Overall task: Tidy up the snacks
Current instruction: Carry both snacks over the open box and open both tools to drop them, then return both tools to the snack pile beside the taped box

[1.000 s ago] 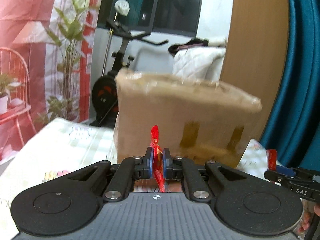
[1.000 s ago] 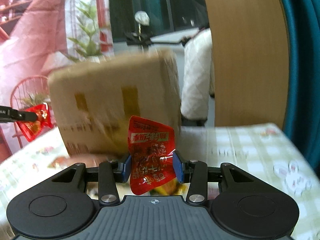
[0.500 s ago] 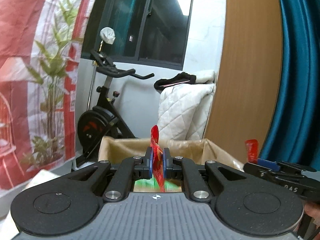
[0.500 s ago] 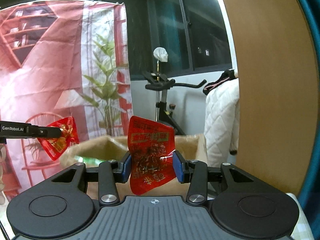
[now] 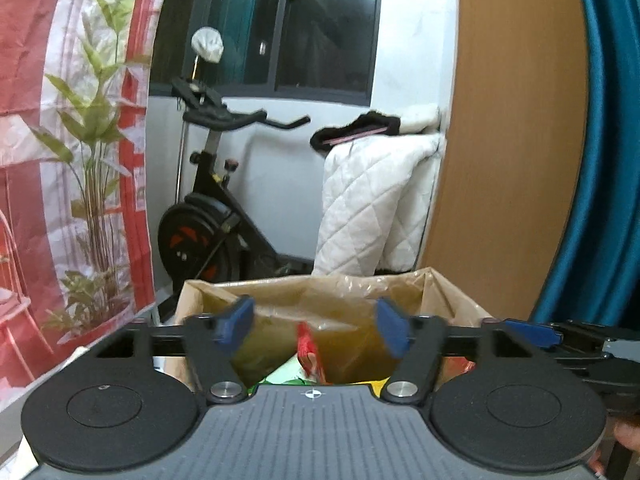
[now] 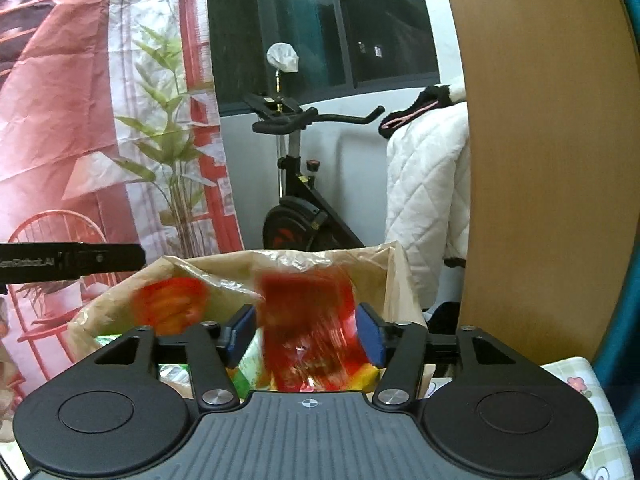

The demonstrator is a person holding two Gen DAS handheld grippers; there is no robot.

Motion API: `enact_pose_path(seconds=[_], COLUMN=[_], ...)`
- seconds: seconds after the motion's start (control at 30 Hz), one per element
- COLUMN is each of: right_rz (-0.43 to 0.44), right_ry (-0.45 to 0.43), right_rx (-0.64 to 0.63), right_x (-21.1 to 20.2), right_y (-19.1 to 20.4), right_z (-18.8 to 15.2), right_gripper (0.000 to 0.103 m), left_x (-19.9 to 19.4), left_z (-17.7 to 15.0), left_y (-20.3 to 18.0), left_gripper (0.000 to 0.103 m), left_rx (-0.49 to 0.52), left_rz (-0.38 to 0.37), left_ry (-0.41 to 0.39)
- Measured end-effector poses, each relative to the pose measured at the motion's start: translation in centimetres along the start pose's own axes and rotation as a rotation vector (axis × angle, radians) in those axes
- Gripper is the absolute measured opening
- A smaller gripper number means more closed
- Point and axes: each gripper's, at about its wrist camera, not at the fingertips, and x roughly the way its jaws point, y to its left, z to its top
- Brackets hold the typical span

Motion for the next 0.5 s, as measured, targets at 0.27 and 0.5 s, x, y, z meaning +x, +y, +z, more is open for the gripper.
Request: enact_pose_path(seconds=[0.27,0.5], right_rz=[0.003,0.023], right_ry=[0.001,-0.002], right_rx=[0.015,0.039], right_x=[-2.4,-6.3], right_y=[-0.9,-2.9], right_z=[-0.6,-2.0], right_gripper=[0.069,0.072], left_x=[-2.5,-7.7], left_z=[-1.1,-3.1], left_y=[1.5,5.5], left_gripper=[0.079,0.079], left_rx=[-0.033,-0.105], left_rz=[0.008,0.049], left_ry=[0.036,0.036])
